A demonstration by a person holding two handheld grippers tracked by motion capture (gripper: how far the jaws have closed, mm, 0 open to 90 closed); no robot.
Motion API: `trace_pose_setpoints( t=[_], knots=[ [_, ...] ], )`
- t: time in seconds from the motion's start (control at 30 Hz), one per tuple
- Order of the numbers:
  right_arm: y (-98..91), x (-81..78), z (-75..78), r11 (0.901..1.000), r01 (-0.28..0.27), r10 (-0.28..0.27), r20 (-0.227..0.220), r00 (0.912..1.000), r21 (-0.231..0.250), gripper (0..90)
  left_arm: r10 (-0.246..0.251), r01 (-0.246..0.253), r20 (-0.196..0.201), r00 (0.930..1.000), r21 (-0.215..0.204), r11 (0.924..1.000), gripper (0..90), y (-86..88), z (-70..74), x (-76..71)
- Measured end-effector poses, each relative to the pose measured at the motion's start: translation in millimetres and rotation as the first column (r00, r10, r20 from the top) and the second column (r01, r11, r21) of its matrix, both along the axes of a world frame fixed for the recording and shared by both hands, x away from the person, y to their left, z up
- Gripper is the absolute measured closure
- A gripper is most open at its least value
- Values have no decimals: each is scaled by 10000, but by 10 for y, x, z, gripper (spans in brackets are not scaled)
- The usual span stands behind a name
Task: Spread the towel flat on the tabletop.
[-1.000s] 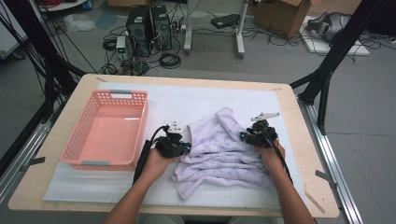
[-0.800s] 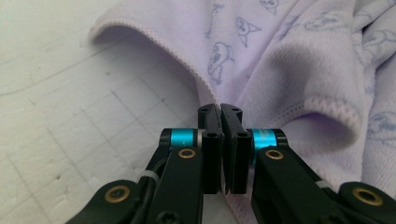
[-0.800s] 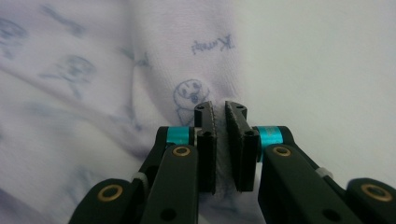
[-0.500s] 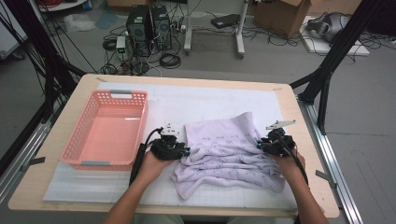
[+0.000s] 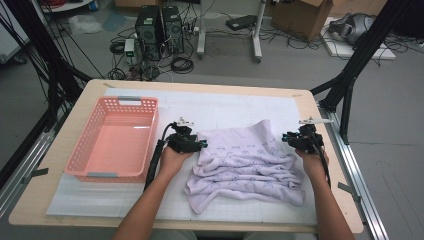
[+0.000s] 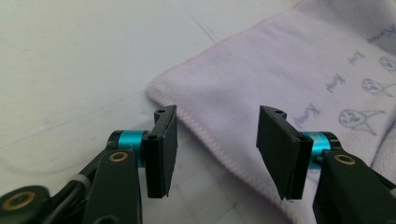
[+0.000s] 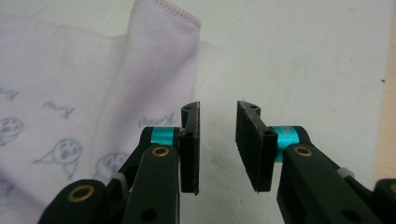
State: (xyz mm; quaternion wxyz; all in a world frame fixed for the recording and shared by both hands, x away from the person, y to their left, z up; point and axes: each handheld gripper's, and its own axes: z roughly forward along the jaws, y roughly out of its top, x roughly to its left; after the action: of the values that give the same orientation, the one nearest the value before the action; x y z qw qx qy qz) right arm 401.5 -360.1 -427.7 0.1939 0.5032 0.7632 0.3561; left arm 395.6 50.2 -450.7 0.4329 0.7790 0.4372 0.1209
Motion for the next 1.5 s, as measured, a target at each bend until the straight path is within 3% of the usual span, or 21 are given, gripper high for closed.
trace_pose_setpoints(
  t=[0.07, 0.1, 0.13, 0.2, 0.33, 0.47, 0.57, 0.63, 0.7, 0.73, 0.8, 0.9, 0.97, 1.0, 1.07, 1.13, 1.2, 1.27, 1.33, 1.43, 1.5],
  knots=[
    [36, 83, -39, 9999, -116, 117, -143, 9998, 89, 706, 179, -215, 445, 9988, 820, 9964, 688, -15, 13, -17],
    [65, 116, -53, 9997, -163, 168, -281, 9995, 194, 706, 112, -129, 264, 9996, 657, 9978, 823, 23, 19, -5],
    [93, 154, -70, 9993, -257, 266, -340, 9991, 267, 699, 310, -318, 134, 9994, 647, 9974, 875, 51, 31, -2],
    [141, 213, -83, 9981, -418, 439, -476, 9979, 444, 657, 701, -745, 413, 9967, 1180, 9902, 879, 122, 76, -17],
    [156, 236, -87, 9971, -285, 287, -18, 9996, 710, 657, 1660, -1725, 780, 9830, 855, 9813, 878, 322, 181, -9],
    [165, 273, -141, 9966, -190, 212, -263, 9994, 807, 661, 1583, -1629, 521, 9860, 1018, 9814, 873, 344, 157, -2],
    [248, 313, -179, 9920, -509, 575, -546, 9968, 1155, 607, 1512, -1562, 548, 9870, 1027, 9824, 871, 318, 145, 0],
    [343, 326, -184, 9937, -703, 742, -425, 9963, 871, 573, 1503, -1544, 466, 9875, 1010, 9828, 871, 328, 138, 3],
    [461, 310, -180, 9942, -1030, 1038, -256, 9943, 308, 640, 1516, -1543, 351, 9878, 917, 9838, 870, 342, 129, 8],
    [504, 292, -163, 9921, -1253, 1256, -228, 9918, 110, 750, 1515, -1537, 313, 9880, 879, 9842, 870, 340, 123, 7],
    [554, 273, -146, 9887, -1496, 1496, -235, 9885, 9, 813, 1411, -1433, 311, 9895, 899, 9856, 868, 324, 113, 6],
    [536, 288, -143, 9844, -1678, 1702, -446, 9844, 526, 846, 1206, -1227, 300, 9923, 862, 9887, 864, 280, 99, -5],
    [570, 296, -155, 9791, -1860, 1903, -491, 9805, 819, 783, 1076, -1100, 333, 9936, 831, 9904, 858, 252, 89, -12],
    [610, 294, -160, 9787, -1929, 1966, -493, 9792, 702, 717, 1068, -1092, 336, 9937, 772, 9910, 855, 235, 81, -16],
    [690, 279, -154, 9822, -1870, 1875, -307, 9818, 170, 712, 1009, -1032, 343, 9943, 752, 9918, 852, 222, 73, -18],
    [744, 261, -142, 9817, -1843, 1835, -206, 9828, -485, 813, 964, -985, 317, 9948, 716, 9926, 853, 219, 69, -17],
    [735, 250, -117, 9787, -1960, 1950, -229, 9805, -603, 877, 958, -980, 340, 9948, 713, 9926, 854, 219, 71, -17],
    [687, 228, -68, 9753, -1445, 1474, 54, 9891, -1672, 879, 998, -1025, 391, 9942, 739, 9920, 861, 230, 75, -17],
    [565, 206, -8, 9732, -473, 589, 448, 9973, -2251, 880, 1119, -1150, 411, 9929, 809, 9901, 866, 253, 85, -18],
    [415, 182, 42, 9727, 393, -287, 494, 9984, -2288, 870, 1504, -1555, 635, 9866, 841, 9842, 870, 314, 107, -19],
    [411, 167, 40, 9884, -122, 163, 257, 9995, -1517, 821, 1851, -1924, 838, 9791, 889, 9773, 870, 348, 121, -21]
  ],
)
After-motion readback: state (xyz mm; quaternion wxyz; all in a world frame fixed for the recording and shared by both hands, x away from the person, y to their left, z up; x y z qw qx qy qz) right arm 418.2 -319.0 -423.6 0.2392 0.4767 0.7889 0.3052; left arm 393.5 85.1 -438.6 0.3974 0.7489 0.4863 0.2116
